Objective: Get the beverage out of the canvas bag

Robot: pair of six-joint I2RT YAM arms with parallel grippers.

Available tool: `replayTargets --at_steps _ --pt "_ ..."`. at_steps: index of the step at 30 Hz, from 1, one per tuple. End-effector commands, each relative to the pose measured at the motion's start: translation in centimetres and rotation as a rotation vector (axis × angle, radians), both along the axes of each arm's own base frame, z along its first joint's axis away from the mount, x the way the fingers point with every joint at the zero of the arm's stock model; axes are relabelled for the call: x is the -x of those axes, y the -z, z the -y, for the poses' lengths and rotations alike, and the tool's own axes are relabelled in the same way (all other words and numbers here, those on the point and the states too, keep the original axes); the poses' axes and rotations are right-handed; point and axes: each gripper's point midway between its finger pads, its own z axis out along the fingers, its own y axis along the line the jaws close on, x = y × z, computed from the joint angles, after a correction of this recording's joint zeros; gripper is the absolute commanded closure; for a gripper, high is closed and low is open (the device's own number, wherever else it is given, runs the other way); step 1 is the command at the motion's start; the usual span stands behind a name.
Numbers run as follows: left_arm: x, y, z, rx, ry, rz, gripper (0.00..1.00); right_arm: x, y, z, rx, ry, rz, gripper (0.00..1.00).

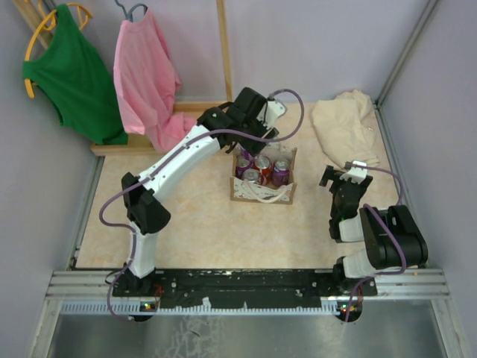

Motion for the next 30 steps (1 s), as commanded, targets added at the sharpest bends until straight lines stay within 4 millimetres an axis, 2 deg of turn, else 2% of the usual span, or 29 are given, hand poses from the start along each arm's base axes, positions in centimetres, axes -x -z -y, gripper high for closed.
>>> replayTargets --at_steps 1,7,10,13,17,22,24,30 --pt "-2.6 -7.6 -4.2 0.139 -0.121 0.162 1.00 -0.5 -1.5 0.0 0.007 0.007 0.052 0.01" --pt "-4.4 -8.3 -9.2 0.139 -0.239 0.181 1.00 -0.5 -1.5 0.0 0.007 0.008 0.052 0.01" --pt "-4.7 -9.2 -10.8 0.167 -0.274 0.201 1.00 -0.5 -1.5 0.0 0.008 0.008 0.052 0.01" --pt "-4.8 -9.0 -12.1 0.168 -0.304 0.195 1.00 -0.5 -1.5 0.0 0.007 0.008 0.052 0.01" --pt "-4.8 -6.4 -13.7 0.143 -0.349 0.146 1.00 -0.5 -1.5 0.0 0.007 0.008 0.053 0.01" --pt "-4.5 -1.7 -14.9 0.144 -0.393 0.068 1.00 -0.5 -1.5 0.0 0.007 0.008 0.052 0.01" --pt "-4.1 0.9 -15.5 0.128 -0.416 0.030 1.00 -0.5 -1.5 0.0 0.007 0.008 0.052 0.01" --pt "-3.6 5.7 -16.5 0.122 -0.466 -0.007 1.00 -0.5 -1.5 0.0 0.007 0.008 0.052 0.01"
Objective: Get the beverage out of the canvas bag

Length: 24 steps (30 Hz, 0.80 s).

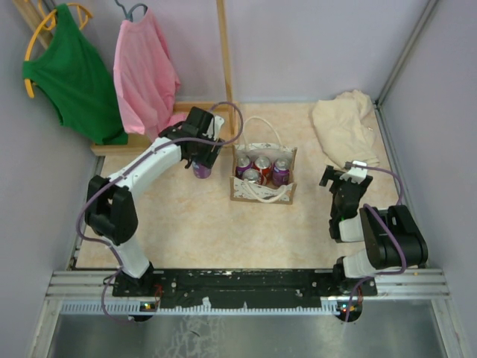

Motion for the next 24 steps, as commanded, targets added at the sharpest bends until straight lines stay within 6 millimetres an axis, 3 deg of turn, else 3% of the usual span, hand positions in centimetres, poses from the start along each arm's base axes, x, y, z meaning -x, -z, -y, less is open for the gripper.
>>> replayTargets --at_steps 1,10,22,24 --pt "-1.7 -2.2 0.5 0.110 -0.047 0.142 1.00 -0.5 -1.5 0.0 0.007 0.008 0.052 0.01" --pt "-2.2 0.7 0.3 0.168 -0.116 0.163 1.00 -0.5 -1.5 0.0 0.007 0.007 0.052 0.01" --pt "-3.0 2.3 0.1 0.184 -0.149 0.216 1.00 -0.5 -1.5 0.0 0.008 0.008 0.052 0.01" --pt "-3.1 2.6 0.1 0.177 -0.151 0.206 0.93 -0.5 -1.5 0.0 0.008 0.007 0.051 0.01"
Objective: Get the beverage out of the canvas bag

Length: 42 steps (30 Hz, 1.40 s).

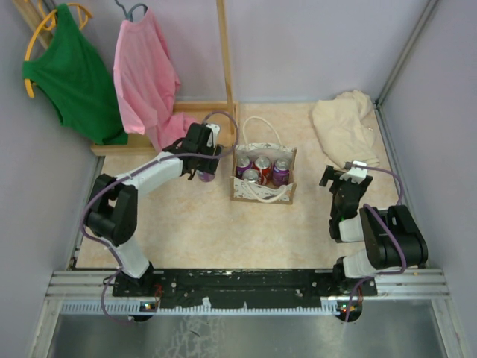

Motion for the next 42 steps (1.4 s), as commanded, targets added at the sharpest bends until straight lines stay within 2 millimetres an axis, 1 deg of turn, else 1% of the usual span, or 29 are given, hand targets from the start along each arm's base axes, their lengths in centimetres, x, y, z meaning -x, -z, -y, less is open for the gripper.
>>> replayTargets --at_steps 1,5,6,7,8,10,12,17,20,21,22,23,26,30,32,35,38,39,41,42 --pt "-2.4 -3.7 0.7 0.062 -0.023 0.133 0.90 -0.5 -1.4 0.0 0.008 0.008 0.051 0.01" --pt "-2.4 -2.9 0.7 0.046 -0.024 0.104 0.85 -0.5 -1.5 0.0 0.008 0.008 0.052 0.01" --pt "-2.4 -2.7 0.7 0.045 -0.023 0.101 0.78 -0.5 -1.4 0.0 0.007 0.008 0.052 0.01" --pt "-2.4 -2.6 0.7 0.042 -0.024 0.096 0.67 -0.5 -1.5 0.0 0.007 0.008 0.052 0.01" --pt "-2.4 -2.5 0.7 0.040 -0.022 0.089 0.64 -0.5 -1.4 0.0 0.007 0.008 0.051 0.01" --pt "-2.3 -2.0 0.7 0.030 -0.023 0.068 0.62 -0.5 -1.4 0.0 0.007 0.008 0.051 0.01" --pt "-2.3 -1.7 0.7 0.025 -0.021 0.055 0.56 -0.5 -1.4 0.0 0.007 0.008 0.051 0.01" --pt "-2.4 -1.5 0.9 0.029 -0.019 0.047 0.29 -0.5 -1.5 0.0 0.007 0.008 0.052 0.01" --pt "-2.4 -1.4 0.8 0.023 -0.022 0.041 0.21 -0.6 -1.5 0.0 0.007 0.007 0.052 0.01" --pt "-2.4 -1.3 0.8 0.019 -0.024 0.036 0.17 -0.5 -1.4 0.0 0.007 0.008 0.051 0.01" --pt "-2.4 -1.2 0.8 0.017 -0.026 0.031 0.11 -0.5 -1.5 0.0 0.008 0.008 0.052 0.01" --pt "-2.3 -1.1 0.8 0.014 -0.027 0.027 0.01 -0.5 -1.4 0.0 0.008 0.008 0.051 0.01" --pt "-2.3 -1.1 0.6 0.009 -0.033 0.018 0.00 -0.5 -1.5 0.0 0.008 0.008 0.052 0.01" --pt "-2.2 -1.7 0.4 0.007 -0.043 0.029 0.00 -0.5 -1.5 0.0 0.007 0.008 0.052 0.01" --pt "-2.3 -2.7 0.2 0.004 -0.054 0.045 0.00 -0.5 -1.5 0.0 0.008 0.008 0.052 0.01" --pt "-2.5 -5.4 0.1 0.015 -0.055 0.087 0.00 -0.5 -1.4 0.0 0.007 0.008 0.051 0.01" --pt "-2.6 -9.8 0.6 0.057 -0.025 0.164 0.00 -0.5 -1.4 0.0 0.008 0.007 0.051 0.01" --pt "-2.5 -11.5 0.9 0.080 0.002 0.194 0.01 -0.5 -1.4 0.0 0.008 0.007 0.050 0.01" --pt "-2.1 -14.3 1.7 0.125 0.059 0.248 0.01 -0.6 -1.5 -0.1 0.007 0.007 0.052 0.01" --pt "-1.6 -15.4 2.5 0.157 0.100 0.267 0.01 -0.5 -1.4 0.0 0.007 0.008 0.051 0.01"
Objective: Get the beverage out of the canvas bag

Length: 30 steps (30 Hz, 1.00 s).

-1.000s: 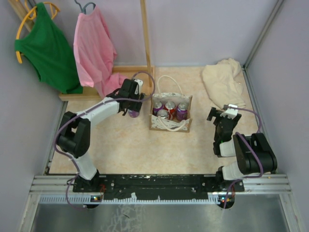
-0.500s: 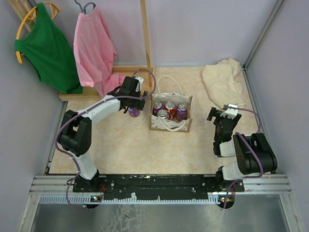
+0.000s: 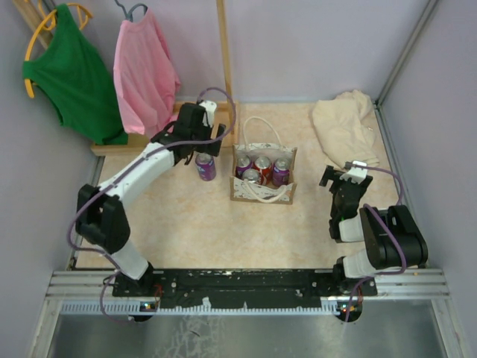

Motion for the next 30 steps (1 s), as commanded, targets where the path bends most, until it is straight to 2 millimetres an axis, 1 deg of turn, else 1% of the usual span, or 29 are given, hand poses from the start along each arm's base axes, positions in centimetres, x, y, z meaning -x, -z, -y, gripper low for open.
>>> replayTargets --at_steps 1,2,4,5,6,8,10,13,14,15,17,19,22,26,30 --pt "1.0 -9.7 2.3 0.140 0.145 0.189 0.01 -0.5 -1.5 0.0 0.008 0.008 0.052 0.01" --pt "1.5 -10.5 3.0 0.159 0.189 0.204 0.03 -0.6 -1.5 0.0 0.007 0.007 0.052 0.01" --pt "2.8 -11.4 5.0 0.175 0.287 0.226 0.07 -0.5 -1.5 0.0 0.007 0.007 0.052 0.01" --pt "3.2 -11.5 5.6 0.173 0.327 0.231 0.11 -0.5 -1.5 0.0 0.007 0.008 0.052 0.01" --pt "3.9 -11.5 6.8 0.163 0.374 0.235 0.14 -0.5 -1.5 0.0 0.007 0.008 0.052 0.01" --pt "4.9 -11.0 8.8 0.126 0.451 0.233 0.22 -0.5 -1.4 0.0 0.007 0.008 0.051 0.01" --pt "5.9 -9.9 10.9 0.083 0.524 0.212 0.32 -0.5 -1.5 0.0 0.007 0.008 0.052 0.01" --pt "7.3 -8.2 14.2 0.032 0.625 0.161 0.36 -0.5 -1.5 0.0 0.007 0.008 0.052 0.01" --pt "7.6 -7.9 15.2 0.024 0.646 0.153 0.40 -0.5 -1.5 0.0 0.007 0.007 0.052 0.01" --pt "7.8 -7.4 15.9 0.019 0.662 0.140 0.43 -0.5 -1.5 0.0 0.008 0.008 0.052 0.01" --pt "8.0 -6.4 17.0 0.017 0.685 0.112 0.43 -0.5 -1.4 0.0 0.008 0.008 0.051 0.01" --pt "7.7 -5.4 17.3 0.007 0.672 0.088 0.43 -0.5 -1.4 0.0 0.007 0.008 0.051 0.01" --pt "7.3 -4.2 17.1 -0.014 0.636 0.059 0.41 -0.5 -1.5 0.0 0.007 0.007 0.052 0.01" --pt "7.4 -2.4 15.9 -0.057 0.578 -0.005 0.39 -0.5 -1.5 0.0 0.007 0.008 0.052 0.01" --pt "8.3 -0.8 14.5 -0.088 0.530 -0.083 0.34 -0.5 -1.4 0.0 0.007 0.008 0.051 0.01"
